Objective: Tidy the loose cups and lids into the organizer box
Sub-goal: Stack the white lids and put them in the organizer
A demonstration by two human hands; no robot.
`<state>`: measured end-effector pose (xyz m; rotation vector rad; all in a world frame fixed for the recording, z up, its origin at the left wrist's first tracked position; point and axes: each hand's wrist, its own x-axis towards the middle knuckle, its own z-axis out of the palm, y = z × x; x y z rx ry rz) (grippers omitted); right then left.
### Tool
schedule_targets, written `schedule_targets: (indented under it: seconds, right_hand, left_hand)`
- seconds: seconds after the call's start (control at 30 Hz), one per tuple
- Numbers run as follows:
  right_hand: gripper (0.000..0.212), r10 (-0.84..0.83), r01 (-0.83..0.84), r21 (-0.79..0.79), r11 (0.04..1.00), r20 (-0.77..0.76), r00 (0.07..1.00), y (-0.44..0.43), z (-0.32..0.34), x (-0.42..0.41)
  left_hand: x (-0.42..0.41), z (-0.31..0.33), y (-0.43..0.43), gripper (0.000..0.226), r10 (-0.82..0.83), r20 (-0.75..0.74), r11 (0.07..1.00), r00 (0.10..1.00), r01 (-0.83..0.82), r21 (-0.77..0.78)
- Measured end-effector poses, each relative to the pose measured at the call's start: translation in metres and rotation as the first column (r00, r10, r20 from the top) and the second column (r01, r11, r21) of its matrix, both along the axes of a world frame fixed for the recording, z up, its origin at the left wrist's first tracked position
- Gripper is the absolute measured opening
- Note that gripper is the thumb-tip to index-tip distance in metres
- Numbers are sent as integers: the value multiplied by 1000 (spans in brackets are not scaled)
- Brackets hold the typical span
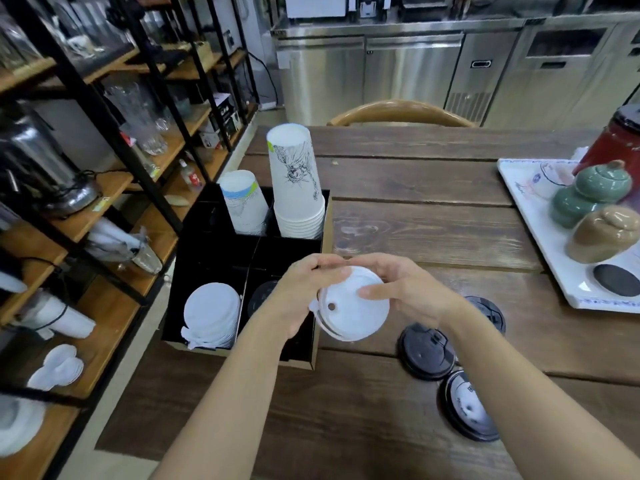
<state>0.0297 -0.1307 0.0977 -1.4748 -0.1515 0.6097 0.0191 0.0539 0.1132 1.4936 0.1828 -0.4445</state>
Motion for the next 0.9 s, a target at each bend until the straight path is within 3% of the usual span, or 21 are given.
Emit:
schedule_targets:
  seconds: [0.07, 0.13, 0.27, 0.33, 0.43, 0.5, 0.63, 0.9]
  right_hand:
    - [42, -45, 45, 93, 995, 1, 999, 13, 5, 4]
    - [37, -115, 116, 195, 974, -15, 993, 28, 9, 7]
    - [48, -211, 227, 356, 906, -86, 974, 65, 13, 9]
    - [52, -226, 253, 379, 890, -115, 967, 86, 12, 10]
    - [44, -207, 234, 297, 926, -120, 971, 114, 11, 9]
    - [39, -196, 212, 211, 954, -98, 976, 129, 8, 10]
    - [31, -157, 157, 32, 987, 1, 988, 161, 2, 17]
    - [29, -105, 138, -187, 973, 176, 979, 220, -7, 42]
  left_hand:
    - [0, 8, 11, 5, 197, 13, 974, 980, -194, -117]
    - [-2, 11, 27, 7, 354, -11, 917, 935, -349, -194]
    - [-15, 5, 59, 64, 308, -47, 922, 950, -310, -233]
    - [-21, 4, 67, 55, 326, -34, 913, 945, -324, -248]
    - [-28, 4, 78, 15, 448, 5, 875, 894, -438, -205]
    - [-32, 1, 92, 8, 500, -14, 851, 866, -494, -179]
    - [-40, -9, 123, 5, 575, -63, 816, 816, -577, -37]
    - [-43, -31, 150, 19, 675, -197, 721, 711, -692, -28]
